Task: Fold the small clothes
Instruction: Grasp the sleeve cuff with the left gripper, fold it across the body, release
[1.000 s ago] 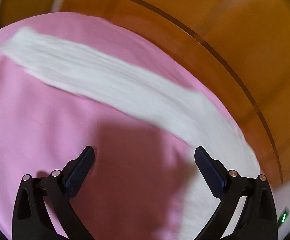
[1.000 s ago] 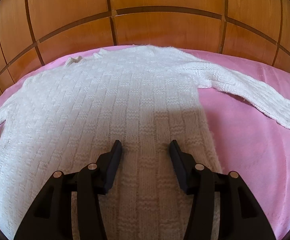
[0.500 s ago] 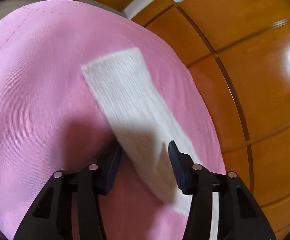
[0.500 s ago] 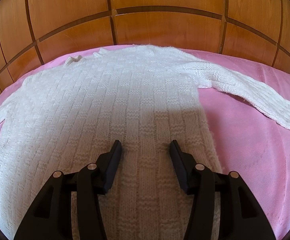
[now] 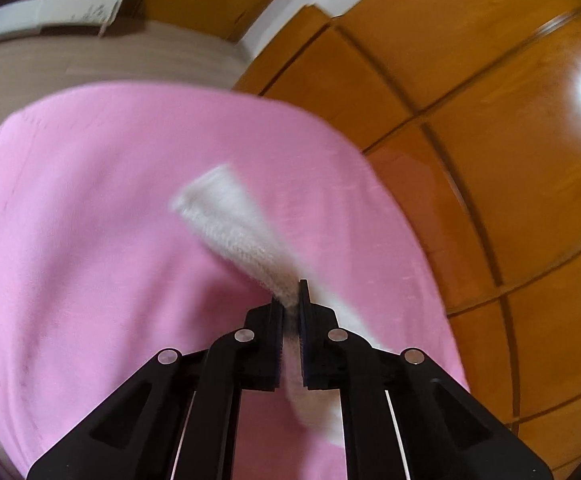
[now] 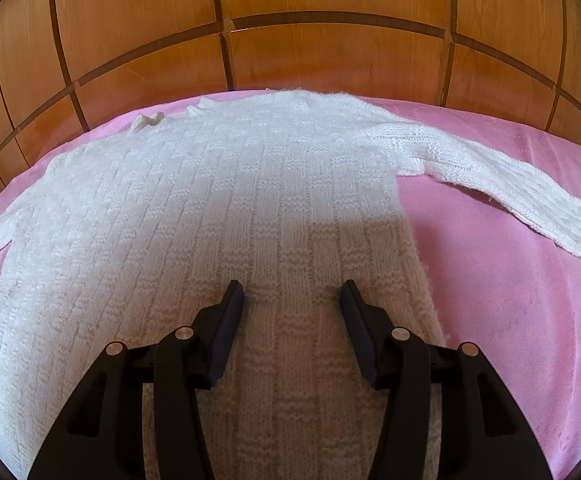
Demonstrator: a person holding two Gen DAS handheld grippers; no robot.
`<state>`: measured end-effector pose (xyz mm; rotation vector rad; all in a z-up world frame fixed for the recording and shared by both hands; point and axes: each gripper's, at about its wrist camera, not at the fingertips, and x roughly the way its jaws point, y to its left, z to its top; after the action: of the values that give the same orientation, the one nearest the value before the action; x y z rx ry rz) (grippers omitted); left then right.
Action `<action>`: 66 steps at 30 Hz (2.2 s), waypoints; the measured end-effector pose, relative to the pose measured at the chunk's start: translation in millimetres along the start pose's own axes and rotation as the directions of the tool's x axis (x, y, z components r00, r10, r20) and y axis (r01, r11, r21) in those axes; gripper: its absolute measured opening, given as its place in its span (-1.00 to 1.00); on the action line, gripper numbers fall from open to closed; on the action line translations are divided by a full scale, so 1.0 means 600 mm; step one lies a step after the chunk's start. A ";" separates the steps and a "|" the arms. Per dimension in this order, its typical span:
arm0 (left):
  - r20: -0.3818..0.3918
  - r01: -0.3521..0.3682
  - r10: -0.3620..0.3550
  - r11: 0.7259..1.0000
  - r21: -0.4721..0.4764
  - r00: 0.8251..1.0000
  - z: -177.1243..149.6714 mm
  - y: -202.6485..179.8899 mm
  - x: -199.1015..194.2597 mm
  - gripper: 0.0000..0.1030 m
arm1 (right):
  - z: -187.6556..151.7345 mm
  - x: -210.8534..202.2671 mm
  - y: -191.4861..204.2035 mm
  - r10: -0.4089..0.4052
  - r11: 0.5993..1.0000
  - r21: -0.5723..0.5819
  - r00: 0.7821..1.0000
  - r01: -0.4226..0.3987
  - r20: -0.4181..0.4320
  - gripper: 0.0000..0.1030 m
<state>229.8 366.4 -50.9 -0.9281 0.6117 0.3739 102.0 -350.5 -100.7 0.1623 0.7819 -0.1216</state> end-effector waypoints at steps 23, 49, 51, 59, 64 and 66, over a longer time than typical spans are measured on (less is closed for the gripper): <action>-0.178 0.306 -0.253 0.856 0.416 0.951 -0.298 -0.428 -0.017 -0.90 | -0.002 -0.002 -0.011 0.051 0.998 0.036 0.999 -0.052 0.010 0.02; -0.462 0.489 -0.180 0.467 0.737 0.868 -0.702 -0.570 0.018 0.37 | -0.004 -0.002 -0.020 0.083 0.994 0.065 0.996 -0.084 0.020 0.04; -0.443 0.477 -0.188 0.462 0.748 0.877 -0.700 -0.549 0.010 0.83 | -0.003 -0.002 -0.021 0.086 0.994 0.067 0.996 -0.087 0.020 0.04; -0.386 0.408 -0.147 0.471 0.782 0.911 -0.653 -0.399 -0.020 0.83 | -0.003 -0.002 -0.024 0.095 0.992 0.075 0.995 -0.097 0.022 0.05; -0.321 0.305 -0.086 0.608 0.733 0.943 -0.578 -0.319 -0.019 0.83 | -0.004 -0.002 -0.024 0.094 0.993 0.075 0.995 -0.095 0.021 0.05; -0.302 0.245 -0.021 0.639 0.729 0.953 -0.557 -0.289 -0.009 0.83 | -0.004 -0.002 -0.024 0.096 0.992 0.076 0.995 -0.098 0.022 0.06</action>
<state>211.2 -7.7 -88.9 -0.1833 0.8495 -0.1723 97.3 -364.2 -102.9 0.2713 0.7499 -0.0610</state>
